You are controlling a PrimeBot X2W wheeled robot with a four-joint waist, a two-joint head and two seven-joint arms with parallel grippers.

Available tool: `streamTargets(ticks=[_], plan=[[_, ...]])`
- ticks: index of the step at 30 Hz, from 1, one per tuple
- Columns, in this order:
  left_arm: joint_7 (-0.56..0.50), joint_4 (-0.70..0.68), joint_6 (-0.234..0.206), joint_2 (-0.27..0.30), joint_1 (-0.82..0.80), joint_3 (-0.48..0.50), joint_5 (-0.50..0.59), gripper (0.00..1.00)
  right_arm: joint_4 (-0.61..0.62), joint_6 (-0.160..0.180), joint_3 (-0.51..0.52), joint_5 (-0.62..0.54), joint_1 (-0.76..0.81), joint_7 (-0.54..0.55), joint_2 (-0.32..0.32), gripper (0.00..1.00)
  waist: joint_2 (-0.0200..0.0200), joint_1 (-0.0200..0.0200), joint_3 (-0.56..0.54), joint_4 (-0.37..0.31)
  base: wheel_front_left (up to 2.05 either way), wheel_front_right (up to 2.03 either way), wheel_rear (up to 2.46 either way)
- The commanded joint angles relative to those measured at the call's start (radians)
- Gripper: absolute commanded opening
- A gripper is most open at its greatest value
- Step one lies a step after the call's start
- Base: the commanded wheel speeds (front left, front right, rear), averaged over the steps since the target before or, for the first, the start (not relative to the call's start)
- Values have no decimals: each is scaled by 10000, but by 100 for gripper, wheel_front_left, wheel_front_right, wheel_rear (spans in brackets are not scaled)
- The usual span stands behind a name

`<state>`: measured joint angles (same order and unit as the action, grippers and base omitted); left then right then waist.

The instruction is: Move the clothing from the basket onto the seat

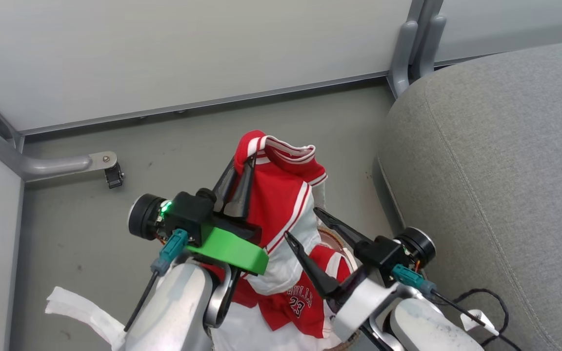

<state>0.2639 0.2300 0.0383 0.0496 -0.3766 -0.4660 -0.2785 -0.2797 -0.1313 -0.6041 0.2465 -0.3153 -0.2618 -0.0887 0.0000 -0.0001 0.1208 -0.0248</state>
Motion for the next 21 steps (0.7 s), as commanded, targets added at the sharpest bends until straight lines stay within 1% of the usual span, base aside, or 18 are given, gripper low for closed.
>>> streamTargets(ticks=[1, 4, 9, 13, 14, 15, 16, 18, 21], plan=[[9, -40, 21, 19, -162, -133, -63, 0, 41, 10, -167, 117, -264, -47, -56, 100, 0, 1, 34, 99, 0, 0, 0], [9, -81, 41, 19, -218, -467, -120, 0, -4, 10, -435, -28, -719, -47, 10, 100, 0, 1, 65, 264, 0, 0, 0], [9, -66, 72, 20, -278, -993, -265, 0, -551, 10, -204, -798, -1147, -47, 241, 100, 0, 1, 52, 590, 0, 0, 0], [9, -178, 118, 17, -322, -1482, -492, 0, -1372, 10, -380, -1105, -1267, -45, 316, 100, 0, 1, -34, 905, 0, 0, 0], [9, -202, 132, 18, -322, -1596, -562, 0, -1642, 10, -452, -995, -1276, -36, 334, 78, 0, 1, -65, 988, 0, 0, 0], [10, -213, 118, 20, -320, -1675, -617, 0, -1759, 10, -543, -820, -1301, -36, 346, 28, 0, 1, -91, 1047, 0, 0, 0], [9, -229, 107, 17, -317, -1771, -654, 0, -1802, 10, -604, -635, -1346, -36, 365, 0, 0, 1, -128, 1118, 0, 0, 0], [9, -238, 76, 17, -284, -1887, -724, 0, -1899, 10, -661, -230, -1327, -36, 346, 0, 0, 1, -185, 1182, 0, 0, 0], [9, -236, 39, 15, -188, -1923, -780, 0, -1905, 10, -675, 31, -1322, -36, 350, 0, 0, 1, -238, 1203, 0, 0, 0]])
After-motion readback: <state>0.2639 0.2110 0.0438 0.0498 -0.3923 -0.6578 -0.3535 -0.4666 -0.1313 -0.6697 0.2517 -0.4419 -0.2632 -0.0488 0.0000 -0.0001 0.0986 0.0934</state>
